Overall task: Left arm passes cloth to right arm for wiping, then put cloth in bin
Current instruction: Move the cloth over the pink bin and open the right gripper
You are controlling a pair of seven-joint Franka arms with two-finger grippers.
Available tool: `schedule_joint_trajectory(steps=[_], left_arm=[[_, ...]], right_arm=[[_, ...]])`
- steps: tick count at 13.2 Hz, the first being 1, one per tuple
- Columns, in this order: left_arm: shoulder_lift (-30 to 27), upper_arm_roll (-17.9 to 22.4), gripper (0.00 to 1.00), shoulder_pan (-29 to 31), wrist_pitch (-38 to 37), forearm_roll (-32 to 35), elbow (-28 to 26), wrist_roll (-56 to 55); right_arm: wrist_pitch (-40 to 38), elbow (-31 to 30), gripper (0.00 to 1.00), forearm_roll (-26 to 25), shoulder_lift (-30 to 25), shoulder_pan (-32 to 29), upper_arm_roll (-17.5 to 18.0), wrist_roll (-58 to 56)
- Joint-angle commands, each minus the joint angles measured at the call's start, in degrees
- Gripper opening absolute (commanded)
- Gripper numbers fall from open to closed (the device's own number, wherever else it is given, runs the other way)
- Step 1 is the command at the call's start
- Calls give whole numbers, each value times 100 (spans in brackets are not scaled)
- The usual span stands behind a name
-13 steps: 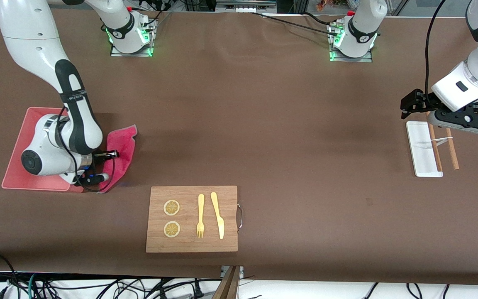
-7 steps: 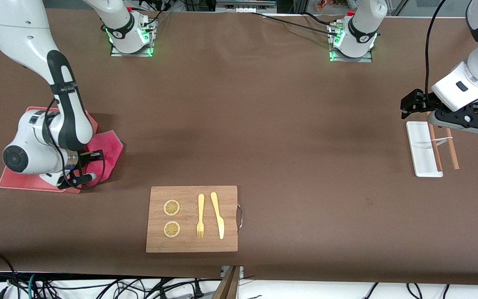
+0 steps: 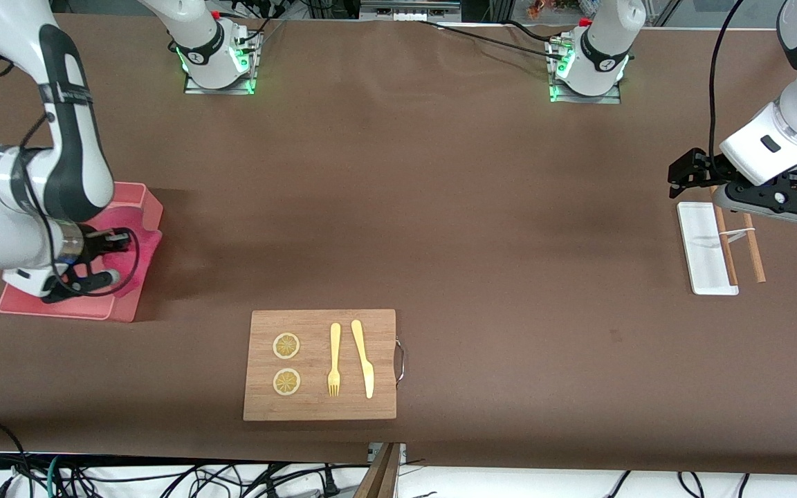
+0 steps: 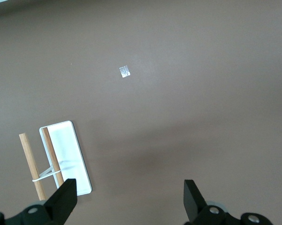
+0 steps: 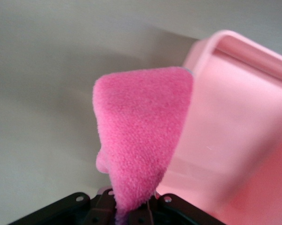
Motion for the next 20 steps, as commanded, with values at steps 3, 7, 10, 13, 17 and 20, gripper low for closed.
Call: schedule_joint_trajectory(steps=[3, 7, 10, 13, 17, 20], left_arm=[[74, 35, 100, -30, -139, 85, 175, 81], [74, 35, 100, -30, -139, 85, 175, 81], [74, 35, 100, -30, -139, 85, 175, 90], [74, 35, 100, -30, -139, 85, 167, 81], [74, 35, 100, -30, -139, 85, 167, 81], [74, 35, 100, -30, -139, 85, 167, 72]], right_arm=[[-210, -52, 0, -348, -407, -474, -15, -645], [-158, -158, 100, -330, -233, -475, -130, -690], [-140, -158, 100, -269, -170, -466, -121, -663], [-18, -114, 100, -120, -433, -457, -121, -672], [-481, -123, 100, 241, -1153, -448, 167, -79], [-982, -114, 100, 241, -1750, -457, 633, 1065]])
